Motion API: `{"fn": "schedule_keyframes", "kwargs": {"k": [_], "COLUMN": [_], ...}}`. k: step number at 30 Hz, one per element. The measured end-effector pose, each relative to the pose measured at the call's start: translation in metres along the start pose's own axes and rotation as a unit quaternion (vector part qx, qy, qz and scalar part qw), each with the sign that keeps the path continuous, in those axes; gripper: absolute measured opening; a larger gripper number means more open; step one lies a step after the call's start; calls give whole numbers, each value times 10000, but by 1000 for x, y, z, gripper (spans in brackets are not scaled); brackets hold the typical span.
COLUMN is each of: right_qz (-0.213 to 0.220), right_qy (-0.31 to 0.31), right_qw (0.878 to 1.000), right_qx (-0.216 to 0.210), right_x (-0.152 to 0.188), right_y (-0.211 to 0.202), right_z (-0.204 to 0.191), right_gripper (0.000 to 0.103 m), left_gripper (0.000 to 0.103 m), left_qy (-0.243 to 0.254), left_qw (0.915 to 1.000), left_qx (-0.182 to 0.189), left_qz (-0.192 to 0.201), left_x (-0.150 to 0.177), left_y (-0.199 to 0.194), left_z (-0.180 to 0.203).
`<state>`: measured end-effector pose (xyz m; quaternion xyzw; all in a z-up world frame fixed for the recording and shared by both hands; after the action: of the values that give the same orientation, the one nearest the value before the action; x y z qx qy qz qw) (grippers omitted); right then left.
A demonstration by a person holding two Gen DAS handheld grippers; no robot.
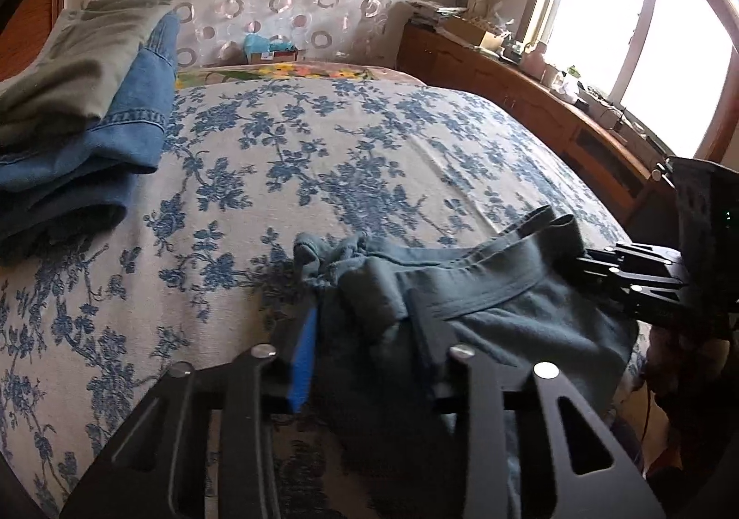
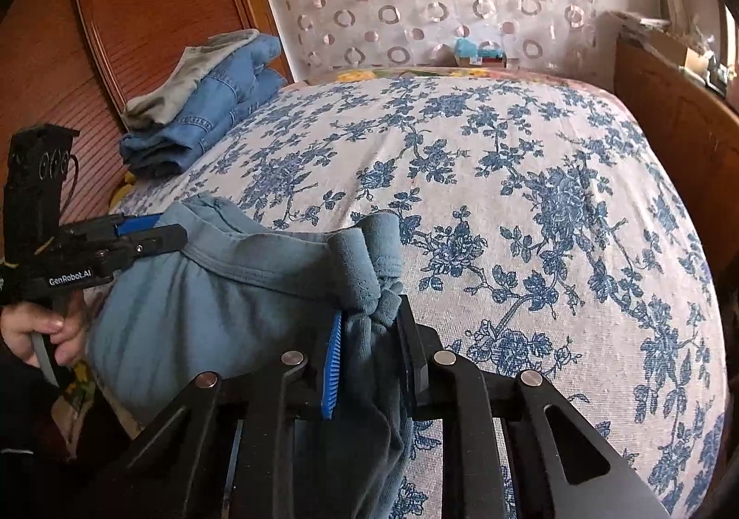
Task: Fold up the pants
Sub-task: 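Grasp the folded shorts edge with the left gripper, then the right gripper, then lift the folded grey-blue shorts off the bed with both grippers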
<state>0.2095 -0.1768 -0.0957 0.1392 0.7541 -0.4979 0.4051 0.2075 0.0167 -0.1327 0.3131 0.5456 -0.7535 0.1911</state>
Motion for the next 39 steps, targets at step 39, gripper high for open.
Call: {"fn": "schedule_keyframes", "kwargs": {"k": [39], "right_qz": [1297], "right_qy": [-559], "right_qw": [9899], "right_qx": [-143], "right_x": [-19], "right_y": [-102], "right_z": [-45], "right_gripper": [12], "left_gripper": [18], "left_qy": [384], "left_qw": [9899], "left_qx": [-74], "left_qz": [1361], "left_x": [-30], "left_y": [-116], "left_z": [40]}}
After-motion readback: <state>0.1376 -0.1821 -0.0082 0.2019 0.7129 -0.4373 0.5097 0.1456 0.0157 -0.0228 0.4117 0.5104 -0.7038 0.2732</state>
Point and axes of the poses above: each gripper's, at about its wrist camera, not at the fingertips, and y roughly the way its jaws point, z to its right, x to its underside, the point moved 2 cm from there along y, roughly the way its jaws point
